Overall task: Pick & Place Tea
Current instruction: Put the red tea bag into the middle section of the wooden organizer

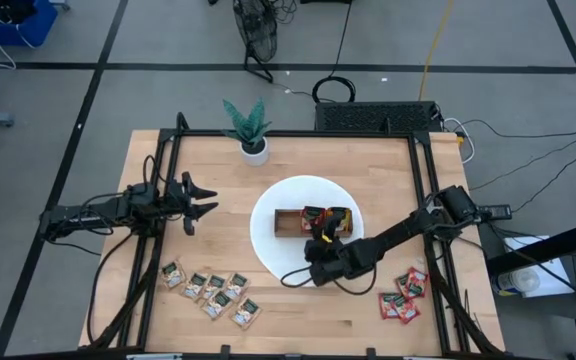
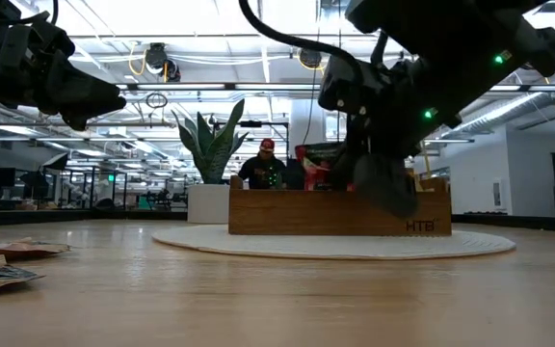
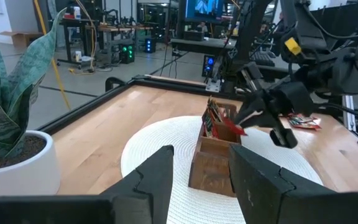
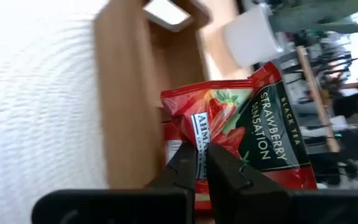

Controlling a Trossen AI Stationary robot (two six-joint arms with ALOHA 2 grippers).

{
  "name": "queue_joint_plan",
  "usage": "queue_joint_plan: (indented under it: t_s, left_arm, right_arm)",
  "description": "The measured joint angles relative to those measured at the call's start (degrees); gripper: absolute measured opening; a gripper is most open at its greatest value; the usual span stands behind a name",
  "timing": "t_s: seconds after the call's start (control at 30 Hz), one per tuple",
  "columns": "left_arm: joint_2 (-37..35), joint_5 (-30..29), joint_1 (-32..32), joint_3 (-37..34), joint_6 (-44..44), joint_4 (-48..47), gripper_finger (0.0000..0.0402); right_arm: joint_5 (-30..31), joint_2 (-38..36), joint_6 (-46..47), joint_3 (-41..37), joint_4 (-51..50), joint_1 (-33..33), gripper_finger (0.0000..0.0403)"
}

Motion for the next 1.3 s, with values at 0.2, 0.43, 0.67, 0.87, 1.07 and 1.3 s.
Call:
queue_joint_plan:
  t_s: [0.2,0.43,0.67,0.87,1.07,1.3]
  left_arm:
    - [0.01,0.0,0.02,0.0,-0.01,0.0,0.0157]
    - [0.0,0.0,0.02,0.0,0.0,0.0,0.0157]
    - [0.02,0.0,0.02,0.01,0.0,0.0,0.0157]
    - [0.0,-0.02,0.02,0.0,0.0,0.0,0.0157]
    - [0.0,0.0,0.02,0.01,0.0,0.0,0.0157]
    - [0.01,-0.01,0.02,0.01,0.0,0.0,0.0157]
  right_arm:
    - [-0.87,0.0,0.44,0.0,0.01,-0.68,0.0022]
    - [-0.67,0.0,3.76,0.0,-0.2,-1.74,0.0032]
    - [-1.45,0.0,7.77,0.0,-1.29,-2.75,0.0029]
    - [-2.41,0.0,8.97,0.0,-2.1,-2.88,0.0076]
    - [-2.18,-0.09,9.09,0.0,-2.1,-2.86,0.0118]
    - [-2.43,-2.45,8.88,0.0,-2.13,-0.7,0.0131]
